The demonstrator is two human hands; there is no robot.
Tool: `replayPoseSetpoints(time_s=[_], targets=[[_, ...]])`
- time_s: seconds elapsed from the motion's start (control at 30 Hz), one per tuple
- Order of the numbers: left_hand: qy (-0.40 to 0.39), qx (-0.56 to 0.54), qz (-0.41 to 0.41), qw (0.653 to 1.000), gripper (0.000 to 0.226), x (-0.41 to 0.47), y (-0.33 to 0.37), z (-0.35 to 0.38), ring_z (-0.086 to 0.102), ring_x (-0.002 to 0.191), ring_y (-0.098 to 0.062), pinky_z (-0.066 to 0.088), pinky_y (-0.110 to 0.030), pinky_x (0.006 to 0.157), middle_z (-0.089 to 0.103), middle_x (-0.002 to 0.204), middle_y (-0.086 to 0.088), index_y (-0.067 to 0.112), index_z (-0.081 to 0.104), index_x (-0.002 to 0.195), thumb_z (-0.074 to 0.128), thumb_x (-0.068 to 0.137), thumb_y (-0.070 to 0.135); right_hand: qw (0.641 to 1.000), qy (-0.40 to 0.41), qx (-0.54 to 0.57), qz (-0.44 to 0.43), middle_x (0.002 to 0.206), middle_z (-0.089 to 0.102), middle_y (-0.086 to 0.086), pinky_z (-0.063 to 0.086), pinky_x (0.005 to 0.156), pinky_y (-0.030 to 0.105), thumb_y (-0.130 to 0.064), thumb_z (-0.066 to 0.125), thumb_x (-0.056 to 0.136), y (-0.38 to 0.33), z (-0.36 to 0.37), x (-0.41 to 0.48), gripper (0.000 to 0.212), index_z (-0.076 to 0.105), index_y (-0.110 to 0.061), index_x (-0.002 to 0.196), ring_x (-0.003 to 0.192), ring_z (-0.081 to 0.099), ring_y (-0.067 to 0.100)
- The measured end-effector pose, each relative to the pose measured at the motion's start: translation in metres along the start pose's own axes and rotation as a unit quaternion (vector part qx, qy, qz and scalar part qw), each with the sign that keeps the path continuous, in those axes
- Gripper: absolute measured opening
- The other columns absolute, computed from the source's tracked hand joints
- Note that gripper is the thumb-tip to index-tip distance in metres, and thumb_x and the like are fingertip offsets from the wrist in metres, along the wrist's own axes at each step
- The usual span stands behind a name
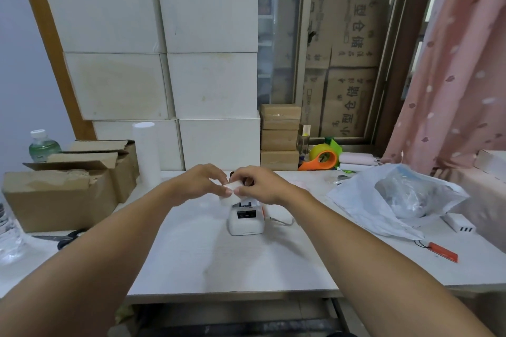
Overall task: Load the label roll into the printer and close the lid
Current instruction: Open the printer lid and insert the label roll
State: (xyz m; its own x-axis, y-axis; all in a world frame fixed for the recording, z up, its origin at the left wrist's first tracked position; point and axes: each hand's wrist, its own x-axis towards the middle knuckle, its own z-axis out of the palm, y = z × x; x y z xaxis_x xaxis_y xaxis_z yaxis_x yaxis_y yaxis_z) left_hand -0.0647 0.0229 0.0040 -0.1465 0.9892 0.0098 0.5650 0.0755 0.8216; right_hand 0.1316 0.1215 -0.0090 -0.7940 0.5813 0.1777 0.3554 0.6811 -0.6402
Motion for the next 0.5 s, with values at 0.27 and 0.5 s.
replayPoseSetpoints(time_s=[0.27, 0.5], targets=[[-0.109, -0.168, -0.069, 0.977, 0.012, -0.002, 0.004, 0.002, 0.068, 0.085, -0.015, 0.056, -0.029, 0.083, 0.068, 0.093, -0.006, 0.008, 0.072, 0.095, 0.078, 0.086, 0.004, 0.99, -0.086, 0.092, 0.067, 0.103, 0.065, 0.001, 0.05, 0.083, 0.03, -0.028, 0.073, 0.096, -0.011, -0.016, -0.009, 0.023, 0.066, -0.022, 0.117, 0.087, 0.06, 0.015], [-0.154, -0.262, -0.018, 0.953, 0.054, -0.005, 0.01, -0.006, 0.067, 0.117, -0.03, 0.052, -0.038, 0.107, 0.065, 0.134, -0.017, 0.007, 0.063, 0.132, 0.08, 0.081, 0.002, 0.911, -0.105, 0.377, 0.128, 0.116, 0.07, 0.018, 0.06, 0.093, 0.037, -0.018, 0.067, 0.102, -0.008, -0.021, -0.017, 0.018, 0.061, -0.011, 0.116, 0.102, 0.076, 0.031]])
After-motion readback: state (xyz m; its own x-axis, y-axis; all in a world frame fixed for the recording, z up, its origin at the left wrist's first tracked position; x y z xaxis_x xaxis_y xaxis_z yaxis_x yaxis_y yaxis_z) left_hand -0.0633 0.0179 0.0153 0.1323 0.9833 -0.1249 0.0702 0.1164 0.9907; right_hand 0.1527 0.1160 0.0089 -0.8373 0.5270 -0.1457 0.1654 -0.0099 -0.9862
